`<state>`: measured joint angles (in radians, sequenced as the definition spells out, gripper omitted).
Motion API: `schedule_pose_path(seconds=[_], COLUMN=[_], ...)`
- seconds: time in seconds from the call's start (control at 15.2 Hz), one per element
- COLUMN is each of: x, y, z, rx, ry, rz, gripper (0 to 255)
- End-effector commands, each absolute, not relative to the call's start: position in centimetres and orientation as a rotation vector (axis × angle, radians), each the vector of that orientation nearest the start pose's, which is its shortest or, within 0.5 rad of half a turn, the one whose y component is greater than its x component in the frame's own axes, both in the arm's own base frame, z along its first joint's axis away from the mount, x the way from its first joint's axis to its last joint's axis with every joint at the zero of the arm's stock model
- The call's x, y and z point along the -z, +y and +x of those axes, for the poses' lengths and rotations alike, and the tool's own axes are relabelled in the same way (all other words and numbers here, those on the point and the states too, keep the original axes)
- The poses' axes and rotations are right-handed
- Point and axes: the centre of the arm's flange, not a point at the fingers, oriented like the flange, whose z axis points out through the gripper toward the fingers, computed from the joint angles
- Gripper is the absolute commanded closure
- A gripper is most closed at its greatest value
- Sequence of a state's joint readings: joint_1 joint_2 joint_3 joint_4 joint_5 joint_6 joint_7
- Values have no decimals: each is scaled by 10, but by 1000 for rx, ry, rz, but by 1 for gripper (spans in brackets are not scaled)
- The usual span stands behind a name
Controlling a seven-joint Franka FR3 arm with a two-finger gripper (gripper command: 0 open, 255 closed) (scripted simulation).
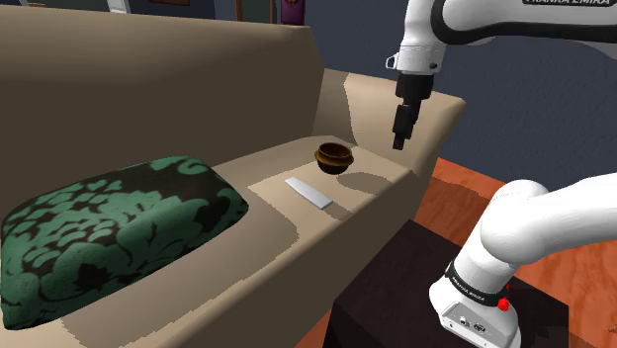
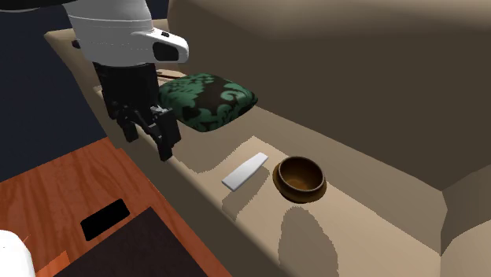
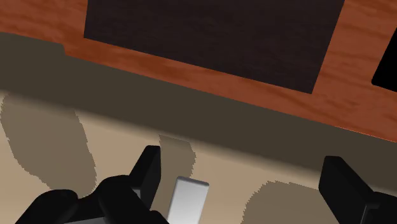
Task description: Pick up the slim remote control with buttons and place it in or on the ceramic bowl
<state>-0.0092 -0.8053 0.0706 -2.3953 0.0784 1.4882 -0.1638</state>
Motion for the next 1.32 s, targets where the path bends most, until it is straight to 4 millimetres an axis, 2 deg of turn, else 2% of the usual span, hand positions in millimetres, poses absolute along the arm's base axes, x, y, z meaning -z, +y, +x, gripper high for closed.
schedule_pose_path(seconds=[0.0, 1.25], x=[-570, -396], y=[33, 50], z=[291, 459], rx=[-157, -49], ry=[-315, -102], rz=[-3088, -3146], gripper=[0, 0])
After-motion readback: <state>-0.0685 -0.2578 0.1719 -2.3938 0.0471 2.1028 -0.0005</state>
